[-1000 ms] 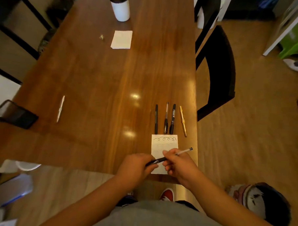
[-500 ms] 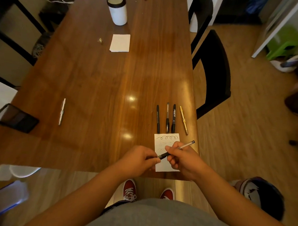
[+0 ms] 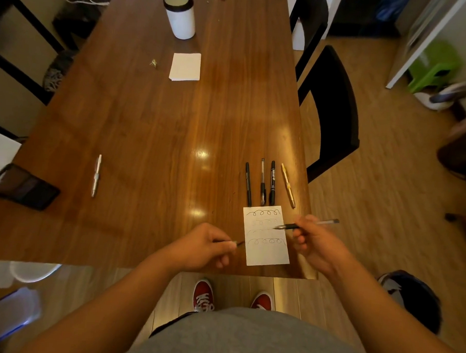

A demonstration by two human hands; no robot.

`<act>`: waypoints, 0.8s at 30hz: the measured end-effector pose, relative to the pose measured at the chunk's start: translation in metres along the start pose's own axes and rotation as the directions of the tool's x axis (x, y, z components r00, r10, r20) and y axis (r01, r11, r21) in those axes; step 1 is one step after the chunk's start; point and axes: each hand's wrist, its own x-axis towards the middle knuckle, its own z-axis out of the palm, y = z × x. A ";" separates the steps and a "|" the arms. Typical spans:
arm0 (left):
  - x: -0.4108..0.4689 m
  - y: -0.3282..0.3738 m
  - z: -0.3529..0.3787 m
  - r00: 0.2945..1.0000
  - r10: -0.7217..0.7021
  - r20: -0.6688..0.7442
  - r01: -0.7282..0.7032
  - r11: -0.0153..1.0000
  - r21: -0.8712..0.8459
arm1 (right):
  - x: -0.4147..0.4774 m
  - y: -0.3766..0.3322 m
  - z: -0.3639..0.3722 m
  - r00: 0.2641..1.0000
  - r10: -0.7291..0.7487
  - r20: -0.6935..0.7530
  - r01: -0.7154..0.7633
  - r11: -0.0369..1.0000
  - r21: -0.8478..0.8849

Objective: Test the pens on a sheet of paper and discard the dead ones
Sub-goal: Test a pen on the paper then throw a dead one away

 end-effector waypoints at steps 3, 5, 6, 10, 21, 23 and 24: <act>-0.008 -0.030 -0.017 0.994 -0.075 -0.079 0.087 0.983 0.161 | -0.002 -0.013 -0.028 0.993 -0.052 -0.106 0.050 0.998 -0.027; -0.009 -0.044 -0.017 0.989 -0.090 -0.114 0.128 0.910 0.394 | 0.001 -0.008 -0.034 0.984 -0.082 -0.157 0.067 0.993 -0.102; -0.008 -0.048 -0.013 0.988 -0.083 -0.129 0.133 0.883 0.450 | 0.003 -0.003 -0.033 0.980 -0.093 -0.177 0.069 0.988 -0.137; -0.002 -0.054 0.011 0.986 -0.020 -0.166 0.109 0.832 0.544 | 0.010 0.024 -0.019 0.949 -0.162 -0.270 0.062 0.937 -0.345; 0.028 -0.067 0.101 0.927 0.339 0.162 -0.311 0.449 0.838 | 0.014 0.076 0.018 0.922 -0.387 -0.003 0.259 0.625 -0.737; 0.030 -0.070 0.106 0.938 0.310 0.155 -0.287 0.444 0.849 | 0.015 0.078 0.018 0.922 -0.386 0.017 0.267 0.606 -0.750; 0.031 -0.071 0.107 0.943 0.300 0.146 -0.273 0.442 0.855 | 0.016 0.078 0.018 0.923 -0.384 0.025 0.268 0.596 -0.757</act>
